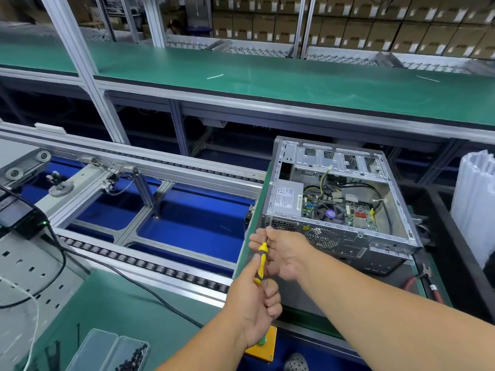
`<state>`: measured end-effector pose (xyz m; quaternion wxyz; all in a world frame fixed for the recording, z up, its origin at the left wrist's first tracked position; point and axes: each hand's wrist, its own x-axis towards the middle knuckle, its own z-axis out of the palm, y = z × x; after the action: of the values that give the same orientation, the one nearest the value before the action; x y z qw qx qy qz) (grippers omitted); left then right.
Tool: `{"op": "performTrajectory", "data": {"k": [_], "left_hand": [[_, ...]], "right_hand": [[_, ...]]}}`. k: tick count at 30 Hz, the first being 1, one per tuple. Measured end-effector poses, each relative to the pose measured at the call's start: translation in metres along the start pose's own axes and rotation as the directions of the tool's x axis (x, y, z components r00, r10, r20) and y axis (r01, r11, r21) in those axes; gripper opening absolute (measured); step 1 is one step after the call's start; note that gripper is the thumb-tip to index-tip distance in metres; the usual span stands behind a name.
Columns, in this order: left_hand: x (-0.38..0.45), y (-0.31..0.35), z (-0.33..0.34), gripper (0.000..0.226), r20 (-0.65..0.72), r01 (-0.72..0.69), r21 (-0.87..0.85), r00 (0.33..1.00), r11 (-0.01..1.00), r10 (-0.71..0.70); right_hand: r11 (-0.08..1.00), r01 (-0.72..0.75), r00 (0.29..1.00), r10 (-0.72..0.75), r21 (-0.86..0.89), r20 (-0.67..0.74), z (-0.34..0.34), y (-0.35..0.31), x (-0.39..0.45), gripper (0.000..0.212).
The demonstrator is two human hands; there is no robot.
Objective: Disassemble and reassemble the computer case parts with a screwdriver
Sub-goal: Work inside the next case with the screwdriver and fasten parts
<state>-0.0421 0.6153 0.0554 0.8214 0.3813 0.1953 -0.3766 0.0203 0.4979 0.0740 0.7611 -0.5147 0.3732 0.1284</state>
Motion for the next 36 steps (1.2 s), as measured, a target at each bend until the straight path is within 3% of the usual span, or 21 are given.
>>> {"op": "performTrajectory", "data": {"k": [3,5,7,8,9,10,12,14,16,18,20,21,22,23,24,27,30,31,33,34,36], "left_hand": [[0.000,0.001,0.002,0.032,-0.029,-0.027,0.020,0.999,0.999,0.028],[0.000,0.001,0.003,0.026,-0.100,-0.130,0.277,0.982,0.952,0.163],[0.007,-0.005,-0.001,0.027,-0.128,-0.171,0.643,0.937,0.747,0.325],[0.006,-0.007,-0.001,0.026,-0.135,-0.162,0.726,0.919,0.668,0.370],[0.005,-0.008,-0.001,0.025,-0.123,-0.190,0.731,0.908,0.655,0.401],[0.005,-0.008,-0.001,0.026,-0.107,-0.204,0.656,0.928,0.726,0.357],[0.005,-0.002,0.004,0.034,-0.067,-0.055,0.206,0.995,0.977,0.070],[0.003,0.000,0.006,0.037,0.027,0.063,-0.043,0.998,0.997,-0.062],[0.009,0.001,0.005,0.030,-0.079,-0.047,0.180,0.995,0.983,0.062],[0.013,-0.003,0.006,0.022,-0.176,-0.109,0.508,0.958,0.855,0.226],[0.010,-0.007,0.007,0.021,-0.161,-0.176,0.619,0.925,0.765,0.343],[0.011,-0.005,0.004,0.025,-0.149,-0.186,0.539,0.939,0.821,0.310],[0.013,-0.001,0.005,0.030,-0.138,-0.122,0.308,0.976,0.944,0.171],[0.011,0.002,0.009,0.036,-0.089,-0.025,0.078,0.996,0.997,0.031],[0.008,0.004,0.009,0.039,-0.064,0.005,0.003,0.998,1.000,-0.005],[0.017,0.007,0.011,0.031,-0.244,-0.115,0.321,0.949,0.940,0.199],[0.010,0.005,0.015,0.027,-0.236,-0.210,0.445,0.910,0.870,0.340],[0.010,0.004,0.013,0.029,-0.211,-0.195,0.381,0.934,0.904,0.290],[0.007,0.007,0.017,0.032,-0.124,-0.044,-0.028,0.991,0.999,0.040],[0.004,0.010,0.019,0.031,-0.117,-0.029,-0.063,0.993,0.998,0.021],[0.012,0.009,0.019,0.027,-0.205,-0.126,0.246,0.962,0.961,0.178]], "right_hand": [[0.998,0.038,0.999,-0.038,-0.054,0.002,0.000,-0.001,-0.004,0.030],[0.988,0.077,0.996,-0.082,-0.135,-0.031,0.001,-0.001,-0.004,0.027],[0.985,0.090,0.993,-0.100,-0.150,-0.061,0.002,-0.001,-0.001,0.027],[0.987,0.084,0.993,-0.094,-0.136,-0.073,0.002,-0.001,0.001,0.025],[0.992,0.071,0.994,-0.079,-0.106,-0.076,0.002,-0.001,0.003,0.024],[0.997,0.051,0.996,-0.056,-0.064,-0.070,0.002,-0.001,0.003,0.022],[1.000,0.007,0.999,-0.007,0.005,-0.047,0.003,-0.002,0.003,0.016],[1.000,0.000,0.999,0.001,0.029,-0.032,0.002,-0.003,0.004,0.016],[1.000,0.005,0.999,-0.006,-0.006,-0.035,0.001,-0.003,0.005,0.019],[1.000,0.003,0.999,-0.003,-0.011,-0.032,0.001,-0.001,0.003,0.022],[1.000,0.004,0.999,-0.005,-0.004,-0.033,0.002,0.000,0.001,0.024],[1.000,0.006,0.999,-0.007,-0.006,-0.033,0.003,0.000,0.001,0.024],[1.000,0.010,0.999,-0.010,-0.002,-0.032,0.004,-0.001,0.002,0.024],[1.000,0.011,0.999,-0.011,0.008,-0.031,0.005,-0.001,0.003,0.024],[1.000,0.010,0.999,-0.009,0.018,-0.032,0.005,-0.002,0.004,0.025],[1.000,0.003,1.000,-0.003,0.005,-0.027,0.004,-0.002,0.004,0.030],[1.000,0.003,0.999,-0.003,0.010,-0.034,0.005,-0.002,0.000,0.031],[1.000,0.009,0.999,-0.008,0.029,-0.032,0.007,-0.002,-0.001,0.029],[0.997,0.025,0.999,-0.023,0.069,-0.030,0.009,-0.002,-0.001,0.028],[0.996,0.030,0.999,-0.027,0.082,-0.031,0.009,-0.003,-0.001,0.029],[0.996,0.027,0.999,-0.025,0.081,-0.035,0.008,-0.002,-0.001,0.031]]}}
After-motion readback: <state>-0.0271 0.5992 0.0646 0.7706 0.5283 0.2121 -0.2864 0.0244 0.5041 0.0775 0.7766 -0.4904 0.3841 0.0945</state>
